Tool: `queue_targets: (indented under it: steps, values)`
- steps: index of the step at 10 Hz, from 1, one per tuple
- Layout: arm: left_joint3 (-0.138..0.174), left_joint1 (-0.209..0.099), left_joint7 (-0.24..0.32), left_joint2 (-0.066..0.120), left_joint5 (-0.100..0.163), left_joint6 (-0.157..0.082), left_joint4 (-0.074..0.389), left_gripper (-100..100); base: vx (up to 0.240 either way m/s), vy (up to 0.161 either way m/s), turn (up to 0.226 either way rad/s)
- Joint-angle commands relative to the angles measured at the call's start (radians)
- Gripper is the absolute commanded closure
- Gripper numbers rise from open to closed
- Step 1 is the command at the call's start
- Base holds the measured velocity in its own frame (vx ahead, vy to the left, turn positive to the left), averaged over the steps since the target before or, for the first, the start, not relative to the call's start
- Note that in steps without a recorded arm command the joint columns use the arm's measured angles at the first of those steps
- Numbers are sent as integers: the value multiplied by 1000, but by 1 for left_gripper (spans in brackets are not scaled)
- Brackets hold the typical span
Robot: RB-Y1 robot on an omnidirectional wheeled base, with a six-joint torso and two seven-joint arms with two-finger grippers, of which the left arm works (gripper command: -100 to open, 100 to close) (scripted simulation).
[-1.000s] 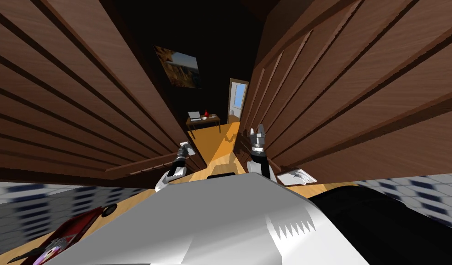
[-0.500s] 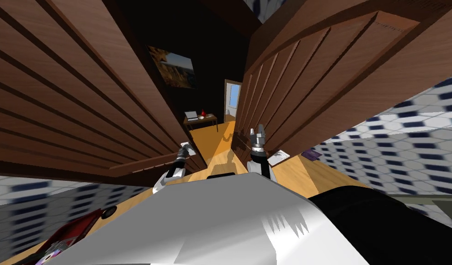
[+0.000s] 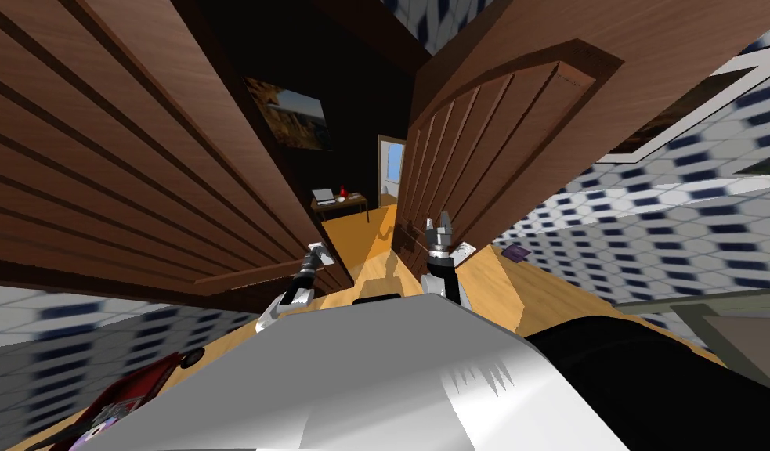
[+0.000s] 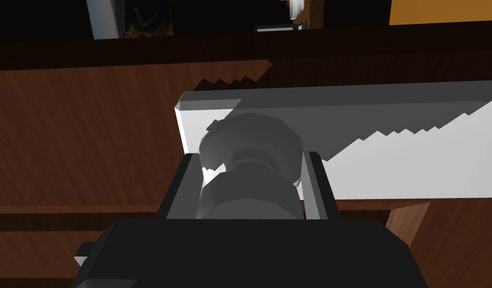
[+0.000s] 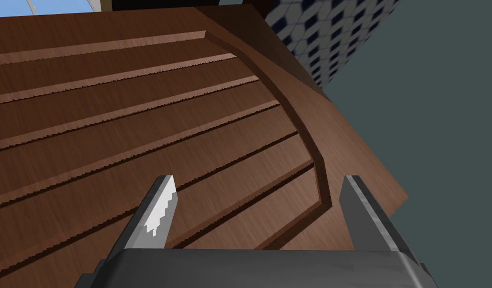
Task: Pull the door open
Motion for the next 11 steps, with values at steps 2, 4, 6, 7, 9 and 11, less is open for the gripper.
queue_targets:
  steps: [2, 4, 6, 7, 9, 11]
  values:
    - [-22, 24, 22, 28, 2, -18, -13, 100, -213, 51, -128]
    - [-44, 46, 43, 54, 5, -33, -29, 100, -241, 64, -141]
    - [-60, 63, 59, 73, 7, -44, -40, 100, -238, 69, -99]
    - [-56, 57, 53, 67, 6, -40, -34, 100, -103, 34, -33]
    - [-79, 88, 76, 96, 8, -65, -47, 100, -192, 60, -145]
    - [-94, 110, 94, 121, 10, -86, -58, 100, -234, 111, -146]
